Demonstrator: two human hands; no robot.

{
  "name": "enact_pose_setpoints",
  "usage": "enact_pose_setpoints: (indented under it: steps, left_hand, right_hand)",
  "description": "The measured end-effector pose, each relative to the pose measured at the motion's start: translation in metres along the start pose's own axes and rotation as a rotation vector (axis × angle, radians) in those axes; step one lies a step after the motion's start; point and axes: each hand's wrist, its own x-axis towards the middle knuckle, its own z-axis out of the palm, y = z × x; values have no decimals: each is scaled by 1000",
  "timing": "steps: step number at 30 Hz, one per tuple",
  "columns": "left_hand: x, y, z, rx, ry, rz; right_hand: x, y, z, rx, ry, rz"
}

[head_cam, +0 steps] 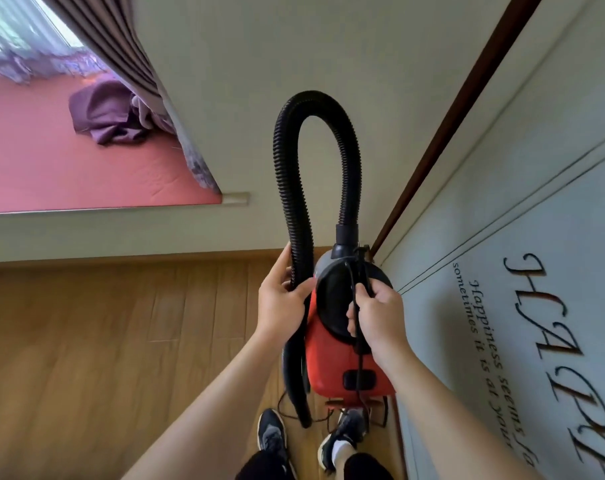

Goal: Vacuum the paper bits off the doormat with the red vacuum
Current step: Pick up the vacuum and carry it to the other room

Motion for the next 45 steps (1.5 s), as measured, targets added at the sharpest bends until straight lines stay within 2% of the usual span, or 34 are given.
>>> enact_pose_setpoints:
  steps: [8,20,30,45]
  left_hand:
    - [57,-70,33,29,-11,-91]
    - [144,-213,62,120,-105,-195]
    - [187,-316,78,146,-109,-241]
    - [224,-424,93,218,-104,-293]
  right_hand:
    - [79,51,-10,-47,17,91]
    - [192,176,-4,-136,123,215]
    - [265,266,3,-198,128,260]
    - [331,363,4,-216,75,274]
